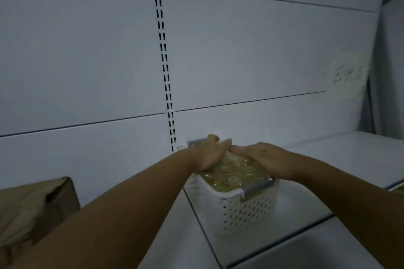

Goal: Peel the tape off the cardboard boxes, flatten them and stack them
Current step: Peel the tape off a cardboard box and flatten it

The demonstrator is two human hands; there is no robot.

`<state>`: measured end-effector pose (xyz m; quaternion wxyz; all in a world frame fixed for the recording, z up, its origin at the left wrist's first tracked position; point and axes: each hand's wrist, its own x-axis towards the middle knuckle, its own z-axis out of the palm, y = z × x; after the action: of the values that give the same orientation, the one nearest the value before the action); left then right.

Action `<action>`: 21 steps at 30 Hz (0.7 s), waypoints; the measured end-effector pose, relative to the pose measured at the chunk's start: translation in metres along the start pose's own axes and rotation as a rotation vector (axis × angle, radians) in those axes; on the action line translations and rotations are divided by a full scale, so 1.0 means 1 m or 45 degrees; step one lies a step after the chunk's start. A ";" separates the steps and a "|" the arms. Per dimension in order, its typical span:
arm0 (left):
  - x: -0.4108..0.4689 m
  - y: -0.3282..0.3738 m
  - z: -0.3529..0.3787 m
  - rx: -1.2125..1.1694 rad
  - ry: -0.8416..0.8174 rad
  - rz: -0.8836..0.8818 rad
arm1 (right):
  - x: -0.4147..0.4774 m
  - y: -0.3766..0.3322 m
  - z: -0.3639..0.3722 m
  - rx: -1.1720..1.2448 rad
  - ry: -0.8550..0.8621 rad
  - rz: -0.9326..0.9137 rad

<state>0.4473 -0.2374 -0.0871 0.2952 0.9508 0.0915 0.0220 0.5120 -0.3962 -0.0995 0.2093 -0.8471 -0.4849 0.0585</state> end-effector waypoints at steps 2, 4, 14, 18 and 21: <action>0.002 -0.007 -0.009 -0.483 -0.035 -0.161 | -0.001 0.003 0.000 0.213 0.146 0.039; 0.002 -0.010 -0.015 -0.833 0.005 -0.202 | -0.003 0.003 0.004 0.180 0.152 0.010; -0.039 0.037 -0.037 -0.315 0.609 0.186 | -0.011 0.004 0.014 -0.530 0.570 -0.181; -0.114 0.048 -0.100 -0.006 0.517 0.452 | -0.028 -0.022 0.005 -0.485 1.191 -0.280; -0.187 0.004 -0.141 0.342 0.877 0.581 | -0.030 -0.086 0.007 -0.287 1.326 -0.449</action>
<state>0.2507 -0.1969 0.0336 0.1085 0.9138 -0.0257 0.3906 0.4258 -0.3818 -0.0740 0.3359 -0.6873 -0.4553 -0.4555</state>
